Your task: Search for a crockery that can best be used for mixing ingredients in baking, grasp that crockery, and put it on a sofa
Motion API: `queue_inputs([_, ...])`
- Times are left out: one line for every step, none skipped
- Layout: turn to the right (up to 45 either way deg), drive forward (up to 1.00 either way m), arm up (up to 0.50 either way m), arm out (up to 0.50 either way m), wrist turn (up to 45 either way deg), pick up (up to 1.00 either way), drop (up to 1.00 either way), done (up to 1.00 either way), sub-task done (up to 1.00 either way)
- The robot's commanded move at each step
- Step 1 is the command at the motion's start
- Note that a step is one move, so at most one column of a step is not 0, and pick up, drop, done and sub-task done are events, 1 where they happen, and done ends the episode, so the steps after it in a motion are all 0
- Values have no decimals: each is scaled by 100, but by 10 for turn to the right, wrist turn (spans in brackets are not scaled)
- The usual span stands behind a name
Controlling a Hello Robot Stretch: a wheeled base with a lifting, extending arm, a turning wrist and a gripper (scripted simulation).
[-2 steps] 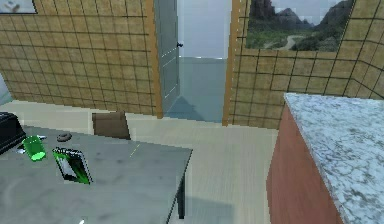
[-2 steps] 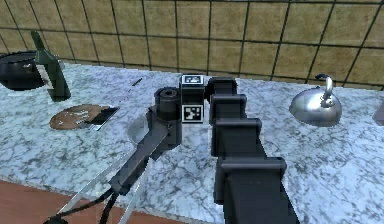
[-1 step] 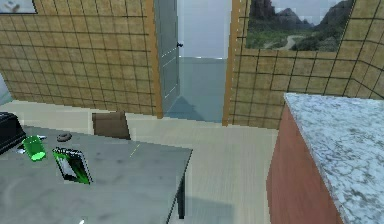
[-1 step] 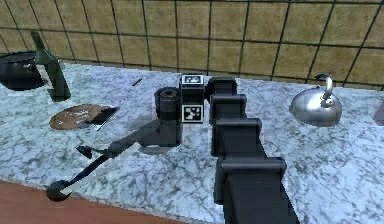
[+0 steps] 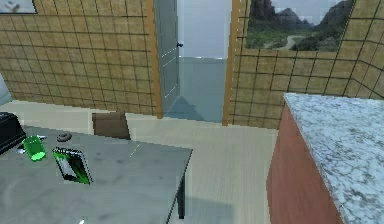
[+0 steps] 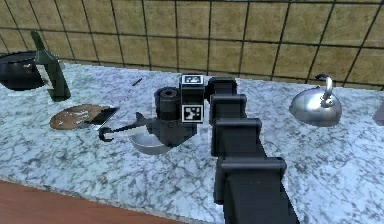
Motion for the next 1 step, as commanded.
queue_inputs([0, 0, 0, 0, 210, 0, 0, 0, 0])
